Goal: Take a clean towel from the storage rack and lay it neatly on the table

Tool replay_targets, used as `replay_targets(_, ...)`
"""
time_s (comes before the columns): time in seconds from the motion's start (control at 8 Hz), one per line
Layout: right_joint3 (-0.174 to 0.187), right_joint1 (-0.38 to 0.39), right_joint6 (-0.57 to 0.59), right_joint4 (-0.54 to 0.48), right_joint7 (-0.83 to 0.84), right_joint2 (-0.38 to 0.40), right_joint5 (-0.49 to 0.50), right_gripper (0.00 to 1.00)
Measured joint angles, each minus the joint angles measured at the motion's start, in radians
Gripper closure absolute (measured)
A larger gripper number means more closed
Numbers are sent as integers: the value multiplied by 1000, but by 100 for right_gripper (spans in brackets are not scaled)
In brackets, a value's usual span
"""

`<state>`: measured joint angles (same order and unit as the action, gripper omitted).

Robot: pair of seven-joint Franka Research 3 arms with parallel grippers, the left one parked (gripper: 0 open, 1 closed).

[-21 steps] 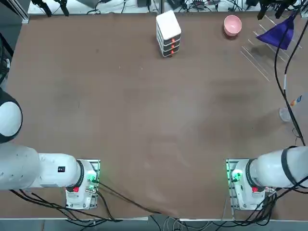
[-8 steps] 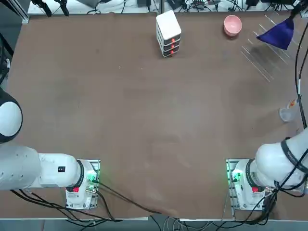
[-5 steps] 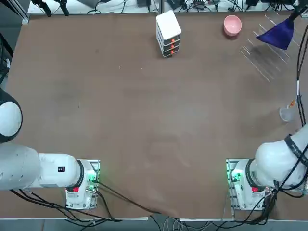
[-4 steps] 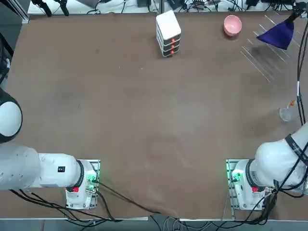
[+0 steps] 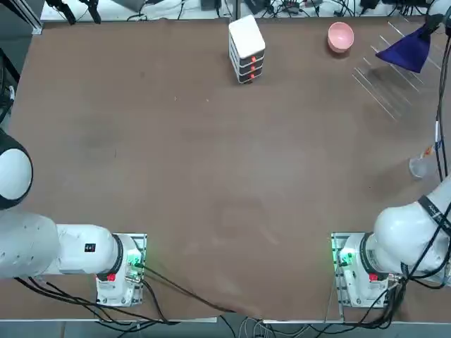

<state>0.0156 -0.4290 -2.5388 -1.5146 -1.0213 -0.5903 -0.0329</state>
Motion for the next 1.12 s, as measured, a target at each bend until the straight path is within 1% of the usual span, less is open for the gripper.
replay_targets(0.12,-1,0,-3,0,0,-2,1,10)
replay_targets(0.25,-3,0,-3,0,0,-2,1,16)
replay_targets(0.75,-10,1,-3,0,0,-2,10,96)
replay_targets(1.0,-14,2,31,4,0,0,31,97)
replay_targets(1.12,-15,3,75,11,-1,7,57,97)
